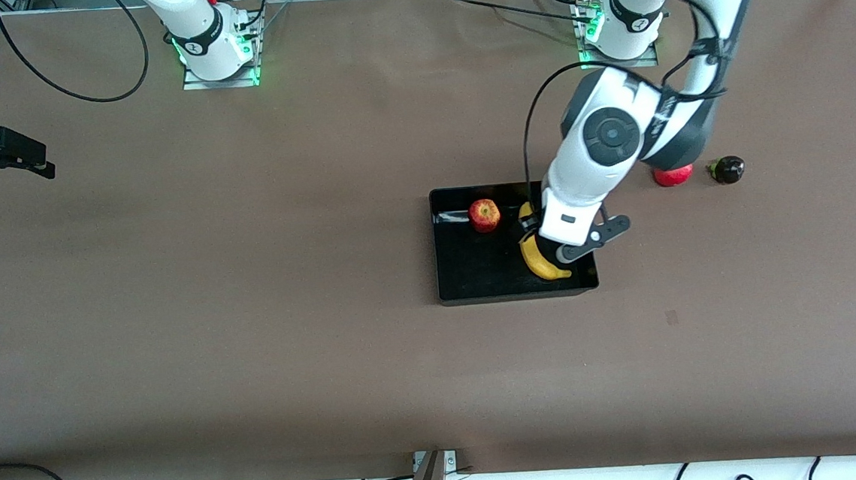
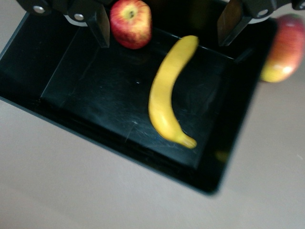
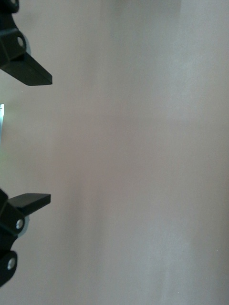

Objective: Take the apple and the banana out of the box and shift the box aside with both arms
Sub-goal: 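Lower the left gripper into the tray and grasp the red apple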

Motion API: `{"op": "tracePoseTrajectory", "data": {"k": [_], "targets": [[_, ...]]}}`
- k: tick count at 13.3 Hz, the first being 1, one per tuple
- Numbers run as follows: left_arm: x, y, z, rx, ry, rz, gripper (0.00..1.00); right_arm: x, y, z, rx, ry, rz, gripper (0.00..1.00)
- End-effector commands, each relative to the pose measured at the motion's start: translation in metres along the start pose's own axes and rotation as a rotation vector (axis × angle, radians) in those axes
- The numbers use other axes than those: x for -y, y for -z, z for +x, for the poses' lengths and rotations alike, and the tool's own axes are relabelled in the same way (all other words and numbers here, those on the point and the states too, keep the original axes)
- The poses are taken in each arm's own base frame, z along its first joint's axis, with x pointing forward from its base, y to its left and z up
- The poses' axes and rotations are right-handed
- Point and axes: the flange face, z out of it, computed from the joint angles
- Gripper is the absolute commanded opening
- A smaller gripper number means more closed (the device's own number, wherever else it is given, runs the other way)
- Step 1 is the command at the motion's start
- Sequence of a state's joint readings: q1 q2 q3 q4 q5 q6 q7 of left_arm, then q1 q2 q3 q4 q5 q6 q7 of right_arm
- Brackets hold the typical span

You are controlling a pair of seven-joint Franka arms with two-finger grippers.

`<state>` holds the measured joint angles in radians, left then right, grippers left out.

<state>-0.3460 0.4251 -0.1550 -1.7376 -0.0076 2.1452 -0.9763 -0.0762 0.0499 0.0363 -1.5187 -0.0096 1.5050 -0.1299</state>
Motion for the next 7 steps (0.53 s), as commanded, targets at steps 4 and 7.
{"op": "tracePoseTrajectory", "data": {"k": [4,7], "targets": [[-0.015,-0.067,-0.033,-0.045,0.031,0.001,1.00,0.000,0.005,0.002,-0.003,0.000,-0.009,1.00],[-0.020,-0.094,-0.051,-0.086,0.005,0.023,1.00,0.000,0.005,0.002,-0.003,0.000,-0.009,1.00]]}}
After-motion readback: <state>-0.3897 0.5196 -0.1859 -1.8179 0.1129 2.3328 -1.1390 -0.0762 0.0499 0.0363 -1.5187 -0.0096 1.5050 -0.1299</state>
